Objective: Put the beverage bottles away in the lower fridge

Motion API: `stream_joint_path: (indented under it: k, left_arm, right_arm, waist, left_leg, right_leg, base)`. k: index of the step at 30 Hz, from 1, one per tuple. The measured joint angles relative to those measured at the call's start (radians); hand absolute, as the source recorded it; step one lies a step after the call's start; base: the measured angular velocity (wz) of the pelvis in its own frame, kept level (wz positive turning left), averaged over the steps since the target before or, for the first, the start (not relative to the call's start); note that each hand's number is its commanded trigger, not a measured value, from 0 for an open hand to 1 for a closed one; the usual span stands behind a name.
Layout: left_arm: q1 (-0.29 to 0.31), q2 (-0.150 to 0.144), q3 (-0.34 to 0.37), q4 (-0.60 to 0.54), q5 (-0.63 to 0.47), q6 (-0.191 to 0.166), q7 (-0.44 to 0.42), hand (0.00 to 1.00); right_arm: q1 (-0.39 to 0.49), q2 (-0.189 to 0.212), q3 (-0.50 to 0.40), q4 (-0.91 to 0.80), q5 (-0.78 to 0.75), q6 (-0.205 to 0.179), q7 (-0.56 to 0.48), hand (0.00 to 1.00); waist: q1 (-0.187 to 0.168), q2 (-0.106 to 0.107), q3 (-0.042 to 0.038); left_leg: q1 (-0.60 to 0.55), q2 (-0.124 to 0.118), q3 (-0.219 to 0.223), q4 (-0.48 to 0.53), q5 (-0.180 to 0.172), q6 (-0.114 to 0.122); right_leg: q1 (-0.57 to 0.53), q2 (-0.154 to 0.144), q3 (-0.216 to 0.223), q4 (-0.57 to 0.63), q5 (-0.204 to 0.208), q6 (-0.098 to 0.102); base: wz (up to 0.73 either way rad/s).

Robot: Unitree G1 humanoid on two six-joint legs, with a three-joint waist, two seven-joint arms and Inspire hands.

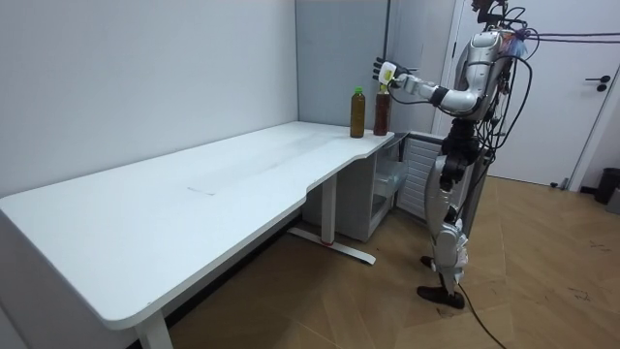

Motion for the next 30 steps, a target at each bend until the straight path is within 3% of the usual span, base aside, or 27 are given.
stream_joint_path:
  k: [12,30]
  left_arm:
    - [0.007,0.008,0.0,0.001,0.001,0.0,0.027,0.0]
    - [0.051,0.015,0.014,0.045,0.069,0.0,0.145,0.0]
  right_arm:
    - [-0.002,-0.001,0.0,-0.003,0.003,0.0,-0.002,0.0]
    - [0.017,-0.001,-0.001,0.002,0.004,0.001,-0.001,0.0]
  waist:
    - [0.002,0.0,0.0]
    - [0.004,-0.002,0.0037]
  left_leg:
    - [0.001,0.0,0.0,-0.001,0.0,0.0]
    - [0.012,0.0,-0.001,-0.003,0.0,0.0]
  right_leg:
    - [0.0,0.0,0.002,0.0,0.0,0.0]
    - [0.01,0.0,0.005,-0.003,0.0,0.0]
  base:
    - [0.0]
    - [0.0]
